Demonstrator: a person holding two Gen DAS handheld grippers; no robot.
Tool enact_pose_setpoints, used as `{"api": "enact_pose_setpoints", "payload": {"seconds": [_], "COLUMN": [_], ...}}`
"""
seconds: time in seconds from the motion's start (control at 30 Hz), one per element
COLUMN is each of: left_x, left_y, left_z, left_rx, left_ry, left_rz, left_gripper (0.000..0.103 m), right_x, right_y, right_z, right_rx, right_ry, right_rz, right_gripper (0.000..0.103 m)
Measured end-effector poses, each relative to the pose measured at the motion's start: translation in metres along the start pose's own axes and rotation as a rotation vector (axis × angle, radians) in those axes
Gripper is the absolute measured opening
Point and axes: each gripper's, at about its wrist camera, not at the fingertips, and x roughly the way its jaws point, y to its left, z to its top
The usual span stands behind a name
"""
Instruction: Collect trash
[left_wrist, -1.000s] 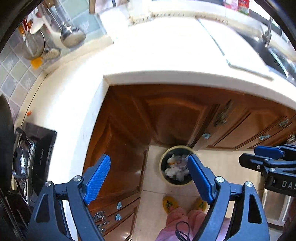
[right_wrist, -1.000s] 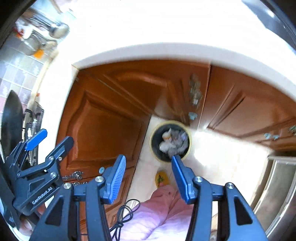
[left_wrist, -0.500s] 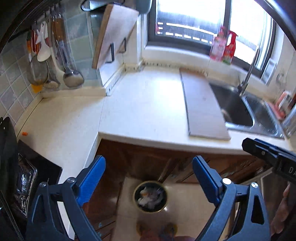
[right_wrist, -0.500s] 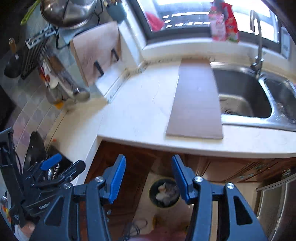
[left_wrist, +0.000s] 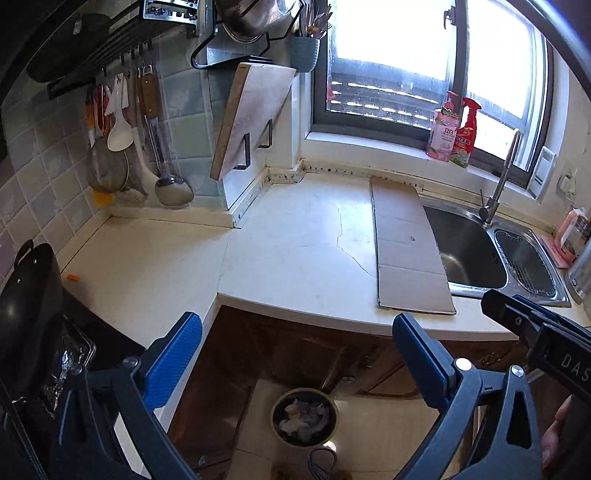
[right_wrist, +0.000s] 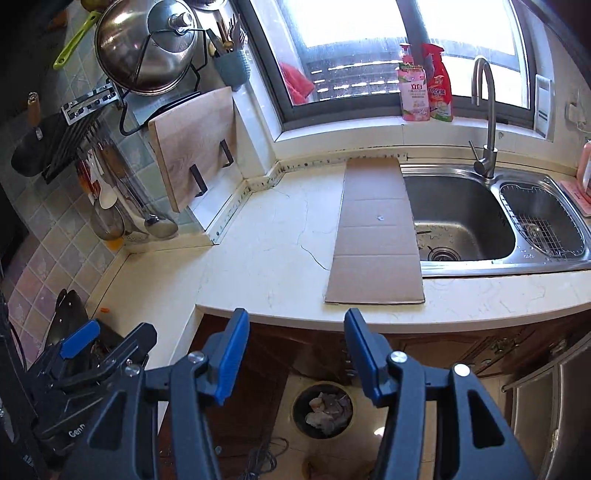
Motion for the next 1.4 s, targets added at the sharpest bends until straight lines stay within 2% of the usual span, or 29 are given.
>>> {"api": "enact_pose_setpoints", "payload": {"seconds": [0.37, 1.4], "left_x": [0.007, 0.008], "left_y": [-0.002, -0.001], "left_z": [-0.005, -0.007], "left_rx": [0.0, -0.006], "left_ry": [0.015, 0.021], "left_rz": [0.009, 0.035], "left_gripper": [0.102, 0.102], "right_x": [0.002, 0.004], "right_y": [0.013, 0.016], "right_z": [-0.003, -0.008], "right_rx": [-0.057, -0.062], "right_ry": [0.01, 0.042], "right_rz": [-0.005, 0.013], "right_gripper": [0.054, 0.054]}}
